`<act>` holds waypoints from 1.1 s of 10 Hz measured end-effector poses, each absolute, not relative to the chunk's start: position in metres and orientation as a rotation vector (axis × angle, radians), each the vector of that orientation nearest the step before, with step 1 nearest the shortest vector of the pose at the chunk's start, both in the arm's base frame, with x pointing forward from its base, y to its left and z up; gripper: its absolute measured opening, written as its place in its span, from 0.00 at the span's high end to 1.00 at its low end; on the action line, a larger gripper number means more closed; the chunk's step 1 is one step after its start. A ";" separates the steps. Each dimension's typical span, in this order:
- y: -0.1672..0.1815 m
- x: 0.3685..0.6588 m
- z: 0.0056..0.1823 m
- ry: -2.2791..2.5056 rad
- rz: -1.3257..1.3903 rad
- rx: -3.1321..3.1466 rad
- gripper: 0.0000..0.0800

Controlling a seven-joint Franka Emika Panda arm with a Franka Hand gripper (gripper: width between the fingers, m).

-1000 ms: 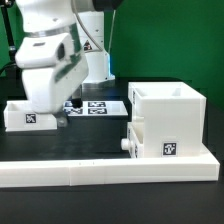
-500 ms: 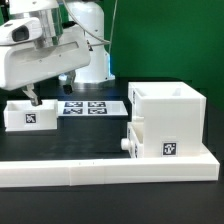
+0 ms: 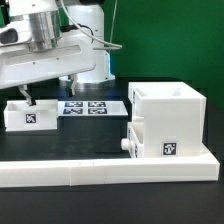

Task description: Assemble drawer

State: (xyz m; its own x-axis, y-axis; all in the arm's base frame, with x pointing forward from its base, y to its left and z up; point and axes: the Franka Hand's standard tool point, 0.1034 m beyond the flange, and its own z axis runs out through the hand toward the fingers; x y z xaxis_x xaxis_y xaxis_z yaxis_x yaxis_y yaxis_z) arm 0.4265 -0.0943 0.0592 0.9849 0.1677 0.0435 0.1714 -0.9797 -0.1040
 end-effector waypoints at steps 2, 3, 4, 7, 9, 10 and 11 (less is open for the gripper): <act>-0.079 0.407 0.054 0.058 -0.017 -3.045 0.19; -0.080 0.397 0.047 0.096 0.005 -3.046 0.19; -0.083 0.394 0.044 0.064 -0.001 -3.050 0.19; -0.082 0.396 0.044 0.052 -0.005 -3.050 0.19; -0.083 0.396 0.043 0.032 -0.013 -3.053 0.19; -0.085 0.392 0.037 0.015 -0.046 -3.067 0.19; -0.083 0.385 0.031 0.014 -0.066 -3.078 0.19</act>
Offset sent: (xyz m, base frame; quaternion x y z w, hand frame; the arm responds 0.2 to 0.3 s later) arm -0.0304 -0.0110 -0.0246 0.0090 0.0346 -0.0228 0.9991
